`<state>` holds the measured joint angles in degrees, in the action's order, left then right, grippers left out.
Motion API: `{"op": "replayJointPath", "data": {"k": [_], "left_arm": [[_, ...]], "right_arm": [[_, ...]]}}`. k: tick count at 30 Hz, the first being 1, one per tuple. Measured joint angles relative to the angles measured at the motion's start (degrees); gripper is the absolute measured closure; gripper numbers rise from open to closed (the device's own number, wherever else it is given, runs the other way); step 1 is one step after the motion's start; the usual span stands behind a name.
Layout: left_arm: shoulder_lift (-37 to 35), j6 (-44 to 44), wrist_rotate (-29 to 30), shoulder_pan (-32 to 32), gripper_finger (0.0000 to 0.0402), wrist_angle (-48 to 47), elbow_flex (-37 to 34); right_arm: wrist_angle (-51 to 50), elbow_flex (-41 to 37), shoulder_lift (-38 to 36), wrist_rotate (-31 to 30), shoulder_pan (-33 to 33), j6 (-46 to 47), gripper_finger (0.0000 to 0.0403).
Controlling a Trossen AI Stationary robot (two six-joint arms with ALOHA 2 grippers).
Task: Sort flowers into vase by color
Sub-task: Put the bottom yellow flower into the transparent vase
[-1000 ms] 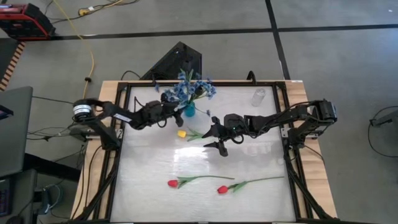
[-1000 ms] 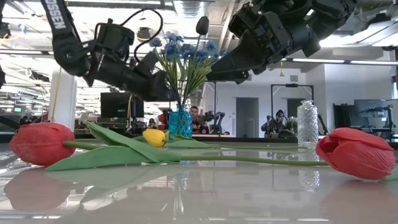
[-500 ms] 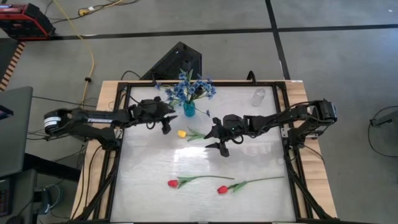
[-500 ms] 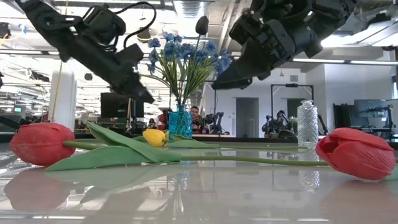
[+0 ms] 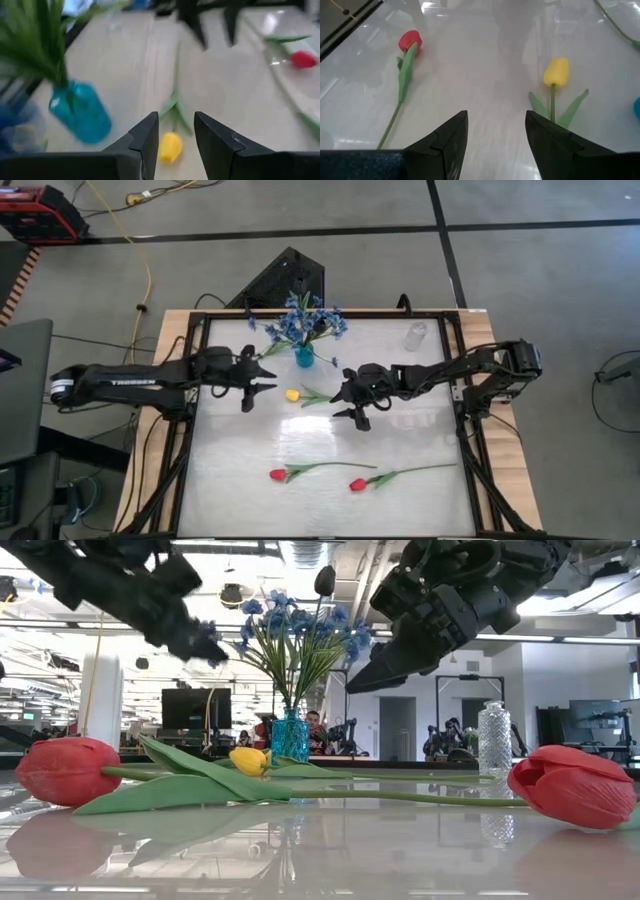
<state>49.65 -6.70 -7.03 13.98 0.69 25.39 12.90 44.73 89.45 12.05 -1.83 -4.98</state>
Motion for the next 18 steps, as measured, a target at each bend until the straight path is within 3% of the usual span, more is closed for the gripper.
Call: {"op": "replayJointPath", "data": {"k": [9,13,18], "left_arm": [[-11.4,3.8,-3.1,-2.3,0.0287,-5.5,0.0],[-14.9,8.3,-6.2,-4.2,0.0287,-6.9,0.0],[-15.4,11.5,-5.7,-10.6,0.0287,-5.8,-1.9]], "right_arm": [[-0.5,0.0,0.0,-0.2,1.1,-2.0,0.0179],[-1.4,0.0,0.0,-4.6,1.1,-2.6,0.0180],[-4.3,0.0,0.0,-7.6,-0.1,-2.9,0.0190]]}}
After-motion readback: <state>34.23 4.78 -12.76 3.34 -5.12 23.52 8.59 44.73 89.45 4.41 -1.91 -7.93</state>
